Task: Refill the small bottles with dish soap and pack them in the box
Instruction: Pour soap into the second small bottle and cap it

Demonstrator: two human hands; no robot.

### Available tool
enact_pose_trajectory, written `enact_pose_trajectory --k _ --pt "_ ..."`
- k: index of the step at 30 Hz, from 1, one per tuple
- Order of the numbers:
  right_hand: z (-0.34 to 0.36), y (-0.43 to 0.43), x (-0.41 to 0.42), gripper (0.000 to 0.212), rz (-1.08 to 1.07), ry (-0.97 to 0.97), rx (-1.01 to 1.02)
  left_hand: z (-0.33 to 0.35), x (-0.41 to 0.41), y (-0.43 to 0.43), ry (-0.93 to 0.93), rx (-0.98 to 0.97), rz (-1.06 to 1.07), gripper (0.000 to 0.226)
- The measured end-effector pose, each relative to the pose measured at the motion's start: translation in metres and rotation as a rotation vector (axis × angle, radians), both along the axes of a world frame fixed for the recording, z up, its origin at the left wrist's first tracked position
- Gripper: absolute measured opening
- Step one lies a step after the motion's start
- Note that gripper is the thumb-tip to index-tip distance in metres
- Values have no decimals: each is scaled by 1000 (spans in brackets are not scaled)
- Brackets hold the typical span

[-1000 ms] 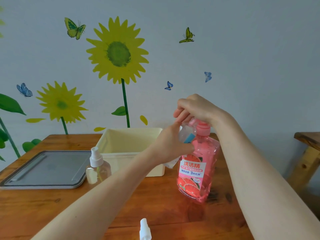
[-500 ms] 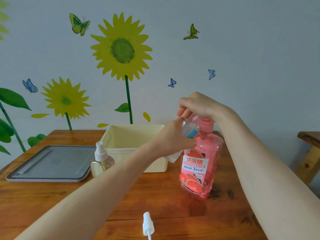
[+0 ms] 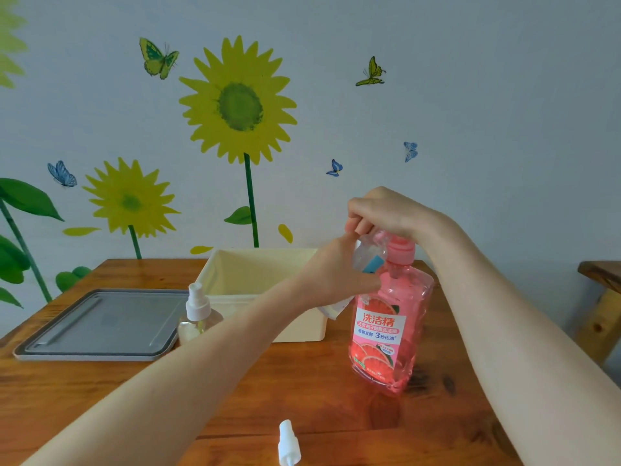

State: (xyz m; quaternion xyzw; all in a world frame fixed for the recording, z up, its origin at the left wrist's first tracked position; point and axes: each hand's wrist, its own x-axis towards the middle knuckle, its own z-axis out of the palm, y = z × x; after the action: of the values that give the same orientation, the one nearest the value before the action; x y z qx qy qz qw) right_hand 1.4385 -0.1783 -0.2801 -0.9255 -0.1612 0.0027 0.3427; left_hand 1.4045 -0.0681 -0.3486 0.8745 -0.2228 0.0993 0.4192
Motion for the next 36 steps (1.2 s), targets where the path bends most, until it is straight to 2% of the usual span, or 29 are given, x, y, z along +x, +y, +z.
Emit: enact_pose_trajectory --k 11,16,20,24,30,36 --pt "-9 -3 7 33 1 -20 93 -7 2 -3 11 -15 18 37" --pt "4 0 6 32 14 28 40 9 0 3 3 51 35 41" --pt "-2 -5 9 34 5 -19 91 1 1 -1 14 -27 15 36" --pt "-10 -8 10 33 48 -14 176 -8 1 -4 27 -52 -3 45" --pt "5 -4 10 35 16 59 55 12 1 2 22 68 14 49" --pt "-8 -5 11 34 2 11 101 -6 3 -3 14 -22 17 39"
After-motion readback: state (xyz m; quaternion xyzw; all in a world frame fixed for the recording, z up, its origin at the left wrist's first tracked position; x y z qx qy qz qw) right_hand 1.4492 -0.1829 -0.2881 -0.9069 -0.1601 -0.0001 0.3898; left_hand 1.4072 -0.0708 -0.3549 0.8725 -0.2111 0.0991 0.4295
